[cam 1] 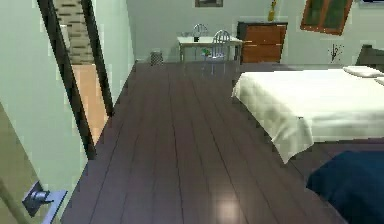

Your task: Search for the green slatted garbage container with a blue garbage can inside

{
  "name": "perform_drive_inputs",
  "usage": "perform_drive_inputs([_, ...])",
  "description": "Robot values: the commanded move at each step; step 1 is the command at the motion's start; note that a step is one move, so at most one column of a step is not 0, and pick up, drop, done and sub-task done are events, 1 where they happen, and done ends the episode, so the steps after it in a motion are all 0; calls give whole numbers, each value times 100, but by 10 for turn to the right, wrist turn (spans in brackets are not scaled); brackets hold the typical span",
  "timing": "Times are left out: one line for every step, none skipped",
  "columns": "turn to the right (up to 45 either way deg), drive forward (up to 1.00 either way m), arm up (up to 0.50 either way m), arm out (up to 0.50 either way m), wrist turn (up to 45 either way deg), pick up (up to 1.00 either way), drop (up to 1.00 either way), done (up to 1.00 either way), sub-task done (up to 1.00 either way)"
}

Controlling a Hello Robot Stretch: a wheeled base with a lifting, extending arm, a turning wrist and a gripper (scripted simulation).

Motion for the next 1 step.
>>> perform_drive_inputs([0,80,0,0,0,0,0,0,0])
